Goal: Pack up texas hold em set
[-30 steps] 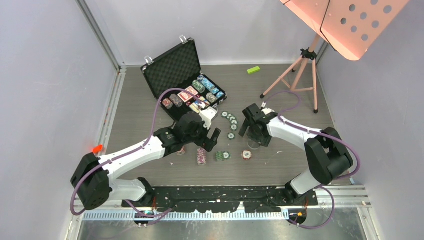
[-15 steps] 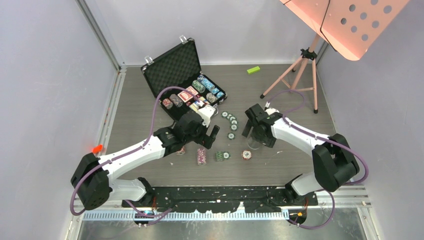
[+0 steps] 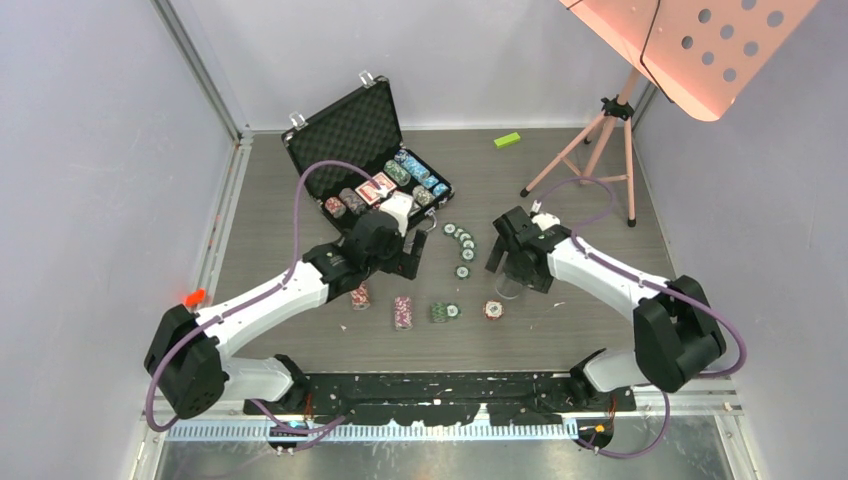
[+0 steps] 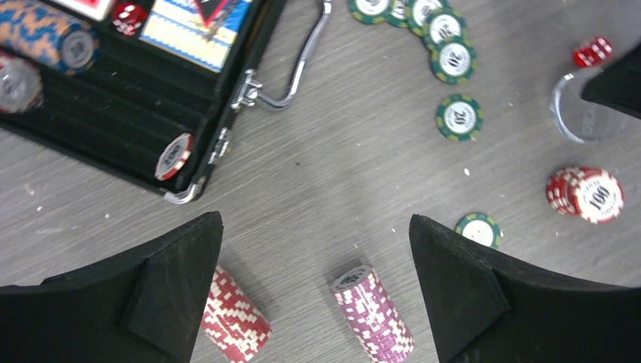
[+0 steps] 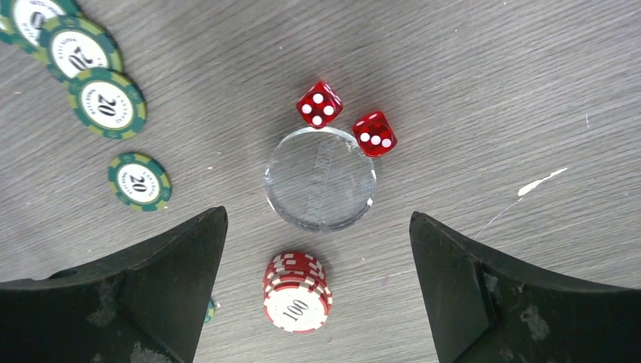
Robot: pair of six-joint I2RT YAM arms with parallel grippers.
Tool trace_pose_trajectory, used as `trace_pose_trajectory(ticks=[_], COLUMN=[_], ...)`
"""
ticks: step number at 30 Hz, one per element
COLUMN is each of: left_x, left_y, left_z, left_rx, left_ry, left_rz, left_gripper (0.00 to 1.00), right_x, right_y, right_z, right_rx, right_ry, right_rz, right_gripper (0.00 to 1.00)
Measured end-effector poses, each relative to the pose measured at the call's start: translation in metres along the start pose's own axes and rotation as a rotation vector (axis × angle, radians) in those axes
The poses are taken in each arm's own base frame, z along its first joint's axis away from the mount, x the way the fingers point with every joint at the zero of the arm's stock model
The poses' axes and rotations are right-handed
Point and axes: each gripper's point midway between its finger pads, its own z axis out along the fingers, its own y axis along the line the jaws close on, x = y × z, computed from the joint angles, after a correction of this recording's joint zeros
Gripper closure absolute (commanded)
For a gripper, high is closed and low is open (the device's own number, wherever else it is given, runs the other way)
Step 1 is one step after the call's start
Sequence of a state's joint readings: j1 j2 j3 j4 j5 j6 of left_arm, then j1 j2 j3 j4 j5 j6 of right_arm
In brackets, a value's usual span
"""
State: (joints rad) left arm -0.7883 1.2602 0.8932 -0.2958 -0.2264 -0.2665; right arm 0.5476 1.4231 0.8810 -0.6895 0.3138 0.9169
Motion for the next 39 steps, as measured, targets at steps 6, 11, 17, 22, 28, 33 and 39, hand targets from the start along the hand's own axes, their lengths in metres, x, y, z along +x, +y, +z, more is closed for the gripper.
trace_pose_trajectory(ticks=[6, 11, 17, 22, 28, 33, 39], left_x=[-0.003, -0.005, -0.001, 0.013, 0.023, 0.018, 0.018], left_y=[0.037, 0.053, 0.043, 0.025, 0.011, -0.004, -0.013], left_z=[0.002, 0.002, 0.003, 0.016, 0.022, 0.022, 0.026], left_rx=[-0.116, -0.157, -0.099, -0.016, 0.037, 0.118, 0.155], left_ry=[0.006, 0.000, 0.025, 0.101, 0.144, 0.129, 0.130], left_rz=[-0.151, -0.232, -0.218, -0.191, -0.177, -0.165, -0.152], left_gripper=[0.02, 0.03, 0.11, 0.10, 0.11, 0.12, 0.13], right_x=[-0.011, -0.015, -0.015, -0.019, -0.032, -0.030, -0.027], right_y=[0.003, 0.003, 0.002, -0.003, -0.016, -0.019, -0.020], right_z=[-0.016, -0.021, -0.021, -0.019, -0.010, -0.002, 0.005], right_rx=[-0.052, -0.063, -0.062, -0.049, -0.007, 0.018, 0.027], right_ry=[-0.048, -0.065, -0.066, -0.072, -0.060, -0.035, 0.001], right_rz=[-0.001, 0.000, -0.018, -0.039, 0.010, 0.010, 0.010], right_gripper=[0.03, 0.04, 0.08, 0.20, 0.29, 0.48, 0.63])
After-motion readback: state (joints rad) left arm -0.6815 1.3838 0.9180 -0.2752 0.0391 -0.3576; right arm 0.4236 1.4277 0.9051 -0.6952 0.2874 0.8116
